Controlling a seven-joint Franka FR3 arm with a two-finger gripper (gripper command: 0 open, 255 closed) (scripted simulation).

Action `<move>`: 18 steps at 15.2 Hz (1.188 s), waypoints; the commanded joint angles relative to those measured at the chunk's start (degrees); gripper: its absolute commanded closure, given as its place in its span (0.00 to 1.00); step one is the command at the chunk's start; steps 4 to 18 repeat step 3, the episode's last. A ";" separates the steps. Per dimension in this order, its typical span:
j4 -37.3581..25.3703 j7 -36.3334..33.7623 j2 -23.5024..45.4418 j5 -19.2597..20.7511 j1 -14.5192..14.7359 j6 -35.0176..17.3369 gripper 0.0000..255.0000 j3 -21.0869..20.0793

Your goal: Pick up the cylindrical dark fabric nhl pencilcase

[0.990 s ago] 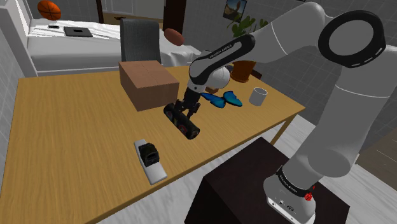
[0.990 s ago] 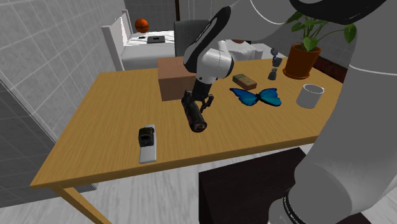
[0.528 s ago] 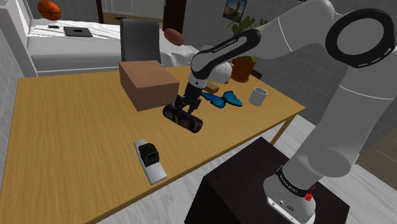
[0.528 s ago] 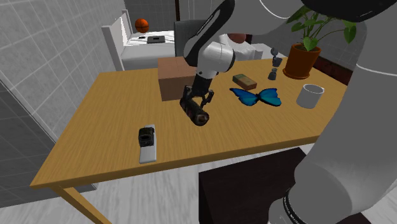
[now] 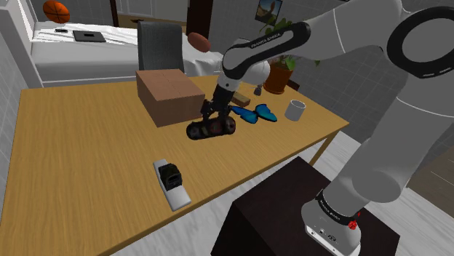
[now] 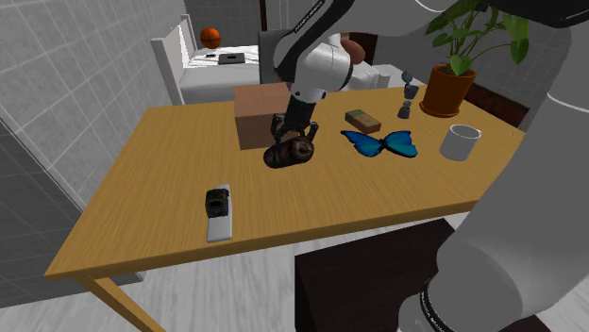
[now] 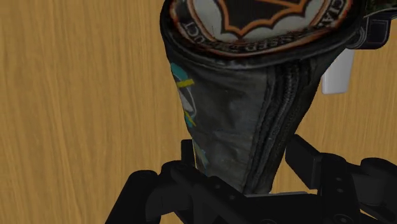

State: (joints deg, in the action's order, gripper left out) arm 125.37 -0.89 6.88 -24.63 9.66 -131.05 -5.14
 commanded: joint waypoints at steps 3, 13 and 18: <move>-0.48 -0.64 -1.05 0.41 -0.04 1.41 1.00 0.08; -0.48 -0.64 -1.05 0.41 -0.04 1.41 1.00 0.08; -0.48 -0.64 -1.05 0.41 -0.04 1.41 1.00 0.08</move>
